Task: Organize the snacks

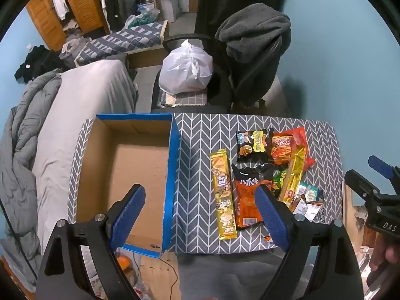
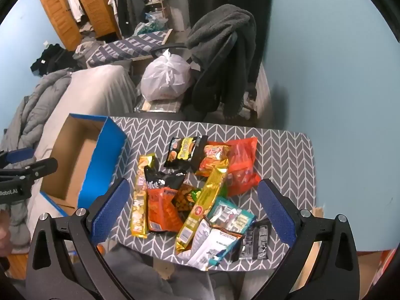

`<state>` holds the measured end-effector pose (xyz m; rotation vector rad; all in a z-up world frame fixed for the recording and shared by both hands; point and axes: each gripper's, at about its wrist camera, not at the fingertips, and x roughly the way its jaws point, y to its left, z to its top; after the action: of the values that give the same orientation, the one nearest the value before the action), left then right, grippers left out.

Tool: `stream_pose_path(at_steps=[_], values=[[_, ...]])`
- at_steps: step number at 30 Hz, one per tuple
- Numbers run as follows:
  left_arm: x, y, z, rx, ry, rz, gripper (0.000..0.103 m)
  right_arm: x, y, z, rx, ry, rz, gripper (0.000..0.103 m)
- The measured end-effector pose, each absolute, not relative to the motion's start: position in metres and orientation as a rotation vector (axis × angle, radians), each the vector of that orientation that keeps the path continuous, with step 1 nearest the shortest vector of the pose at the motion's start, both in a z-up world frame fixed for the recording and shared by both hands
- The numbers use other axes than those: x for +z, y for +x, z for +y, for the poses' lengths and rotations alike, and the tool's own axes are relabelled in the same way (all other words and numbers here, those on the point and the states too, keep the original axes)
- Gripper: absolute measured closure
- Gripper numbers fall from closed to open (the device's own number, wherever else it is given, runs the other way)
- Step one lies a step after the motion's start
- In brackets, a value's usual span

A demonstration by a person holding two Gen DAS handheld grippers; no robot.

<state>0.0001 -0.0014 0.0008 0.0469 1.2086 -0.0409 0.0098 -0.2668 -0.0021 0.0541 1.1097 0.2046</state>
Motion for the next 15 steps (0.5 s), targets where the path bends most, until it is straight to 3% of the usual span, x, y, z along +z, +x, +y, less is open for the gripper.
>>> stream_pose_path(at_steps=[15], values=[[0.004, 0.001, -0.003, -0.066, 0.023, 1.203, 0.013, -0.003, 0.015, -0.270, 0.207, 0.058, 1.114, 0.002]])
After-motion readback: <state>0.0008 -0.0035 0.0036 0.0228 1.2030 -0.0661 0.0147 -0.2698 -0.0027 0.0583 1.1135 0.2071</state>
